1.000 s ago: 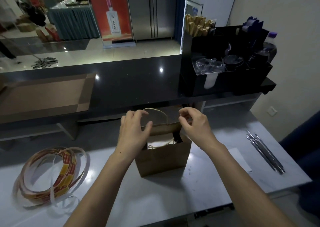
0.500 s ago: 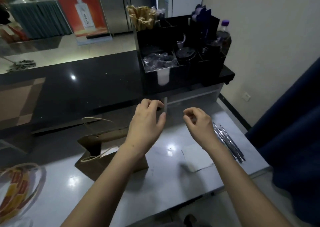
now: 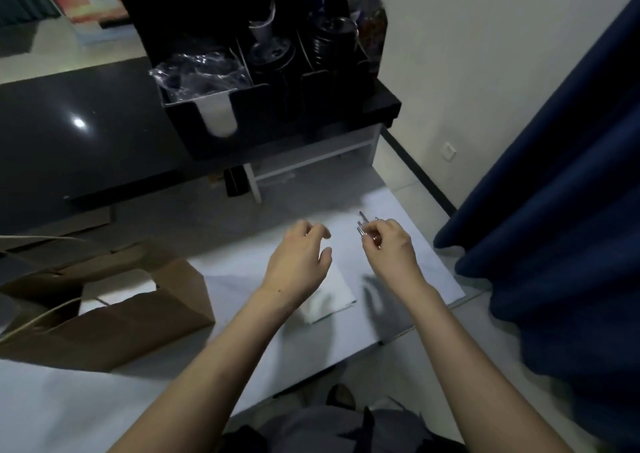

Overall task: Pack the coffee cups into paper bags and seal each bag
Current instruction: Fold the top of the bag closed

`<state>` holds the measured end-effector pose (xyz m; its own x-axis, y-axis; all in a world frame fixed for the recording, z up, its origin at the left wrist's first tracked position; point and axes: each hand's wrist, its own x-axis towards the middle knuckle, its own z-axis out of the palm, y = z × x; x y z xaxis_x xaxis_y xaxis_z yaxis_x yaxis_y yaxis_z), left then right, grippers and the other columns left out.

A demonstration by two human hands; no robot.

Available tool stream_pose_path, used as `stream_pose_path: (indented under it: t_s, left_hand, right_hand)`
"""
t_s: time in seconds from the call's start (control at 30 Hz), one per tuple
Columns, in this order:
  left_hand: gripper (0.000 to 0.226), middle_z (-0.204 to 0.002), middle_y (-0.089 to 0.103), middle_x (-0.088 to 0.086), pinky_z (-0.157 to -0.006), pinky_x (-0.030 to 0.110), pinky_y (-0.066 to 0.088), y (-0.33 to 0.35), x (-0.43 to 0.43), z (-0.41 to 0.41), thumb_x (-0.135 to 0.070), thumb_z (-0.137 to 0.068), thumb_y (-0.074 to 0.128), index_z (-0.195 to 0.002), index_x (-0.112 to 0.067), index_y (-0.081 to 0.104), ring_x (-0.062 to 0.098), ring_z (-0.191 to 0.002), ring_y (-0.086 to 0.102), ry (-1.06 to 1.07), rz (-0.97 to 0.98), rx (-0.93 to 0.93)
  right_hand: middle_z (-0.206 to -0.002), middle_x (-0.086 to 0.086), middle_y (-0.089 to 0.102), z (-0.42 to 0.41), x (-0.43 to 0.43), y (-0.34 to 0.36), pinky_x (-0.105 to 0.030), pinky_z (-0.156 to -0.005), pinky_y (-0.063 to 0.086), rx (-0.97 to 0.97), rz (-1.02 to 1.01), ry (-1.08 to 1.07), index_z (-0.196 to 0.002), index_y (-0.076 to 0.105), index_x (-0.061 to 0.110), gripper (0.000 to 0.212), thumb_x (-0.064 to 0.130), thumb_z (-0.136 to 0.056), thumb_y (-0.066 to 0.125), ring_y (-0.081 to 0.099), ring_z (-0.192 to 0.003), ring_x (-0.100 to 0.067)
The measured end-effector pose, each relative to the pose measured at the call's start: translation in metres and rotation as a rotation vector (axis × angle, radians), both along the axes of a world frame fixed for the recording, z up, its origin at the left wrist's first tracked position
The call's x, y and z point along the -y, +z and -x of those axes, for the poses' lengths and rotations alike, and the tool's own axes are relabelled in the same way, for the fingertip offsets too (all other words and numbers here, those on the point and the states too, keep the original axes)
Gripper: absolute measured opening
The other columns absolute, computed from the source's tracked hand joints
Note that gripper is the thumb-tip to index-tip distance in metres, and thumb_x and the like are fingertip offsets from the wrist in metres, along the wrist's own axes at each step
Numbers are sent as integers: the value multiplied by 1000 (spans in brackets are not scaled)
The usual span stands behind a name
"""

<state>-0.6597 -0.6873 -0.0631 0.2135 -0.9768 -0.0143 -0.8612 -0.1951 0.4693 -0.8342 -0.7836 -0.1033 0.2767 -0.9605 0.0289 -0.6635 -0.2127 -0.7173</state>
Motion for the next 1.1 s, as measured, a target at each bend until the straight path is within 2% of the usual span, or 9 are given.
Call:
stream_pose_path:
  t_s: [0.13,0.23,0.43,0.67,0.9,1.1]
  left_hand:
    - [36,-133,48,2,-79,37,46,-45,1,21,-32,-103,49,-138,-24,51,25,-123,47,-67,-220,124]
    - [35,-132,49,4,-81,39,50,-74,-2,32,-33,-103,46,-137,-22,51,26,-121,48,-58,-324,117]
    - [28,-124,53,6,-79,43,54,-96,-2,41,-27,-105,42,-128,-17,56,29,-116,51,-18,-378,130]
    - [24,-119,53,3,-72,41,54,-104,1,43,-26,-103,45,-122,-17,58,27,-112,50,9,-360,141]
    - [23,-120,51,4,-76,44,56,-103,2,42,-25,-101,47,-120,-16,57,27,-114,48,3,-389,131]
    - [23,-120,51,4,-79,45,56,-100,5,44,-26,-102,46,-120,-16,57,27,-115,49,6,-392,118]
  right_hand:
    - [-110,-11,60,27,8,-30,-36,-83,49,-174,-66,-35,-108,72,11,16,15,-98,61,62,-95,-31]
    - [-110,-12,59,41,11,-49,-38,-81,50,-231,-120,-60,-106,72,11,14,15,-98,61,62,-96,-34]
    - [-105,-12,58,45,17,-66,-39,-77,51,-257,-127,-54,-101,69,10,9,16,-98,63,60,-92,-33]
    - [-109,-17,61,45,28,-76,-40,-80,48,-271,-74,-94,-108,69,5,16,15,-99,61,58,-98,-35]
    - [-108,-17,65,43,40,-79,-39,-79,46,-300,-149,-74,-108,70,6,16,13,-97,60,61,-98,-38]
    - [-106,-15,68,43,45,-75,-41,-81,54,-308,-209,-80,-104,70,6,17,9,-96,54,63,-95,-38]
